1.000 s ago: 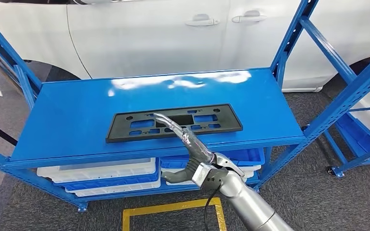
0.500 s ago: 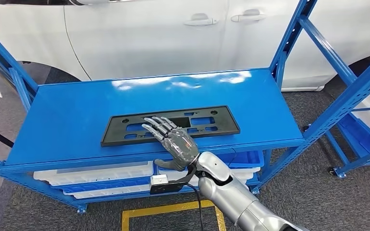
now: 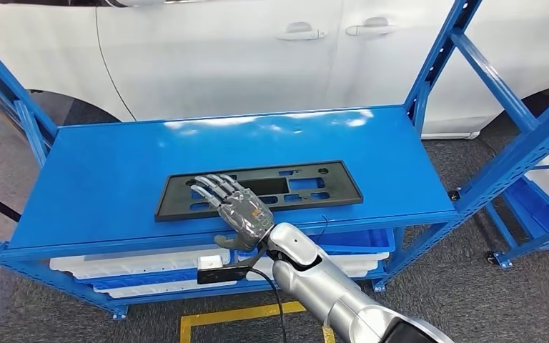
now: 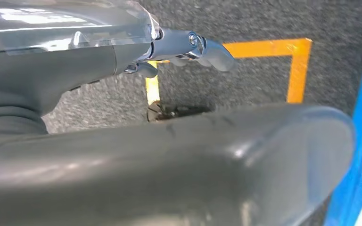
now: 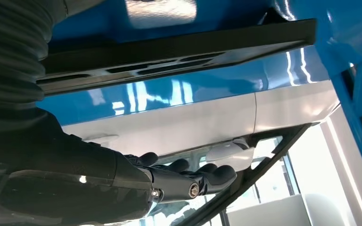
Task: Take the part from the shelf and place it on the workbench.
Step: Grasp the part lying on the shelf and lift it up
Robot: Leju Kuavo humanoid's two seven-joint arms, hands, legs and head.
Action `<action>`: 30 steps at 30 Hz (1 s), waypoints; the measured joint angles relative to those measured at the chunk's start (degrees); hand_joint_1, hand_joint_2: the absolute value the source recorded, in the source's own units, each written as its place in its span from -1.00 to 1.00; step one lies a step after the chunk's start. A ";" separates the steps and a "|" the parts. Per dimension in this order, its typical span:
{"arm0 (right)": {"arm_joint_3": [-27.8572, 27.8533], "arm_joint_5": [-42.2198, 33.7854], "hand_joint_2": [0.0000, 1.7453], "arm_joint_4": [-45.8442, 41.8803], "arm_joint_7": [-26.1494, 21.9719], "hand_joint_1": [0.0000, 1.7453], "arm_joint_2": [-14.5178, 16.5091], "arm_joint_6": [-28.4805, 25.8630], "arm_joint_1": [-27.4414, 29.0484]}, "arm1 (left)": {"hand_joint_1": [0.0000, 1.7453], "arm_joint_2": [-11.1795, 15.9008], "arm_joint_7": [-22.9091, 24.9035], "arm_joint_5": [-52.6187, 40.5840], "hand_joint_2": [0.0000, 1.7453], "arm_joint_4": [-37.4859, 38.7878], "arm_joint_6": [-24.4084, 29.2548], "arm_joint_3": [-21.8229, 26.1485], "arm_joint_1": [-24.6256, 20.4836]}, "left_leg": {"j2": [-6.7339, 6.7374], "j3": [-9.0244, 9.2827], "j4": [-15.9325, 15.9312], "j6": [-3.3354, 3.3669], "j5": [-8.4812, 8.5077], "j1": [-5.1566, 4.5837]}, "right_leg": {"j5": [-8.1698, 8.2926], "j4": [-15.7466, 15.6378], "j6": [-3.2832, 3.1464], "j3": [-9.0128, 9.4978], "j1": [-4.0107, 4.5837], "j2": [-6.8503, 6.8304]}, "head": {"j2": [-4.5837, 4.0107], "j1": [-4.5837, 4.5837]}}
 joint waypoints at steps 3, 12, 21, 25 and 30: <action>0.07 0.24 1.00 1.04 0.29 -1.00 0.58 0.02 -0.73 | -1.00 0.04 -0.09 0.01 -1.00 0.00 0.00 -0.07 -0.06 | 0.04 0.08 -0.21 0.88 0.08 0.13 | -4.15 7.26 0.61 -3.30 -0.21 -0.03 | 0.00 0.00; 0.17 1.75 1.00 5.74 2.38 -1.00 2.41 -0.90 -2.60 | -1.00 0.09 -0.24 0.02 -1.00 0.00 0.01 -0.55 -0.06 | -0.16 0.50 -0.01 0.73 -0.44 -0.55 | 1.09 1.95 -0.83 -2.00 0.15 -0.09 | 0.00 -0.01; 0.22 3.14 1.00 10.96 4.73 -1.00 5.07 -1.08 -5.54 | -1.00 0.38 -0.63 0.00 -1.00 0.00 -0.33 -0.99 -0.03 | 0.05 -5.67 13.50 -1.76 -7.43 0.02 | 1.64 -1.04 -2.18 -0.57 -0.23 -0.21 | 0.00 -0.01; 0.22 3.31 1.00 12.70 5.60 -1.00 5.63 -1.10 -5.85 | -1.00 0.54 -0.63 -0.01 -1.00 0.00 -0.39 -0.99 0.08 | 0.13 -4.17 9.11 -2.35 -2.94 0.58 | 1.19 -0.55 -1.84 -0.40 -0.36 -0.15 | 0.00 -0.01; 0.22 4.36 1.00 14.49 6.76 -1.00 6.41 -1.87 -6.93 | -1.00 0.70 -0.63 0.00 -1.00 0.00 -0.42 -1.07 -0.01 | -0.07 -0.26 0.65 -0.90 -0.32 0.28 | 0.70 0.22 -0.45 -0.69 -0.04 -0.01 | 0.00 0.00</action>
